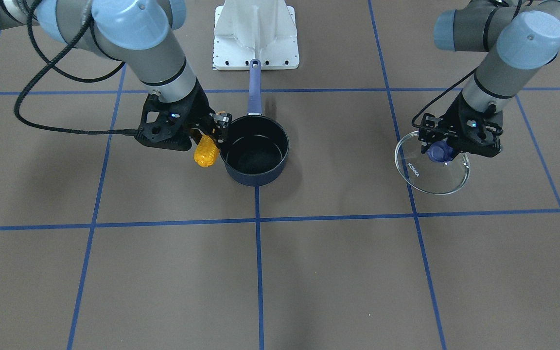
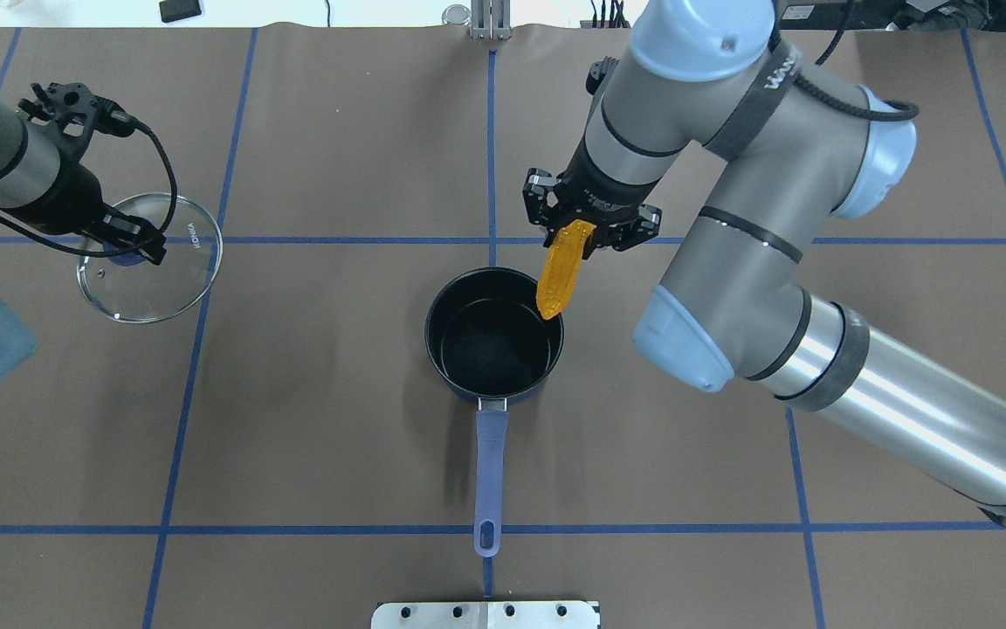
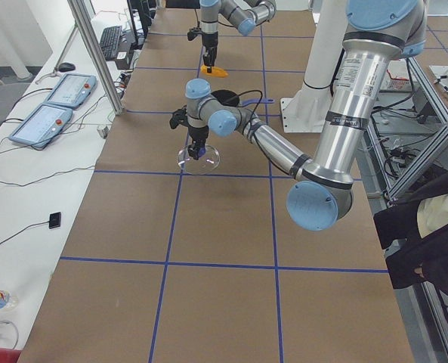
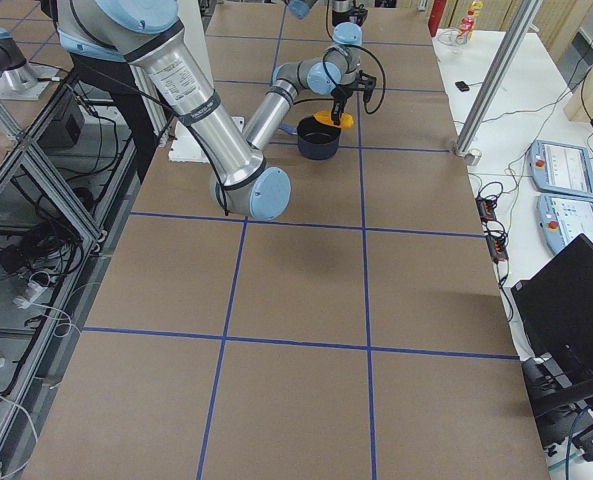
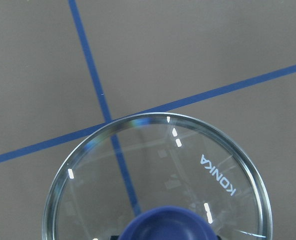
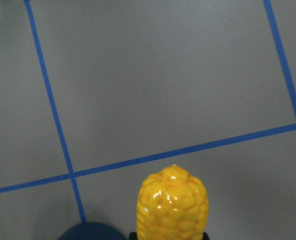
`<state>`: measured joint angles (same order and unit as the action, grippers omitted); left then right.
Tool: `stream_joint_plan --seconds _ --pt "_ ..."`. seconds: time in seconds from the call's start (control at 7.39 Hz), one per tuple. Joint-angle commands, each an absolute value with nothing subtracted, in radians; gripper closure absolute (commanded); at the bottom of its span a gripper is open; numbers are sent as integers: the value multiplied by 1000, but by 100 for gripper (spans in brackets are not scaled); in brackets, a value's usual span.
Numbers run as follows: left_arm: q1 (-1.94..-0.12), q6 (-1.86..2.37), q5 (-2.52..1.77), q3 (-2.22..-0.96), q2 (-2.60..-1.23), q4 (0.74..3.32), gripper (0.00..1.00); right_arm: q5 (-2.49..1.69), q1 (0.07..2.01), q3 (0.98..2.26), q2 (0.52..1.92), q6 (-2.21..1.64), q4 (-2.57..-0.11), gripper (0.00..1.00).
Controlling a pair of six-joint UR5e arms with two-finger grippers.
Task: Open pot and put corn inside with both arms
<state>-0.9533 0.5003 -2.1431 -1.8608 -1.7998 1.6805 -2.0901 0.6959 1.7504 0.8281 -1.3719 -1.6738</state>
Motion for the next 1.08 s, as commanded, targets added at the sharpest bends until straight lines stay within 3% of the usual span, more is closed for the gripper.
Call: stream_joint_plan --seconds 0.0,0.27,0.54,0.95 --pt "-982 459 -2172 -1759 -1720 1881 51 -2001 600 1741 802 -1426 -1672 52" --pt "-991 459 -2218 -1723 -1610 2061 51 -1961 560 1726 793 -1431 -1672 52" --pt "-991 460 -2237 -1732 -1580 2075 51 -1941 551 1631 766 -1431 -1607 52" --pt "-991 457 -2233 -1721 -1577 2075 51 -1939 546 1597 765 -1428 -1586 52"
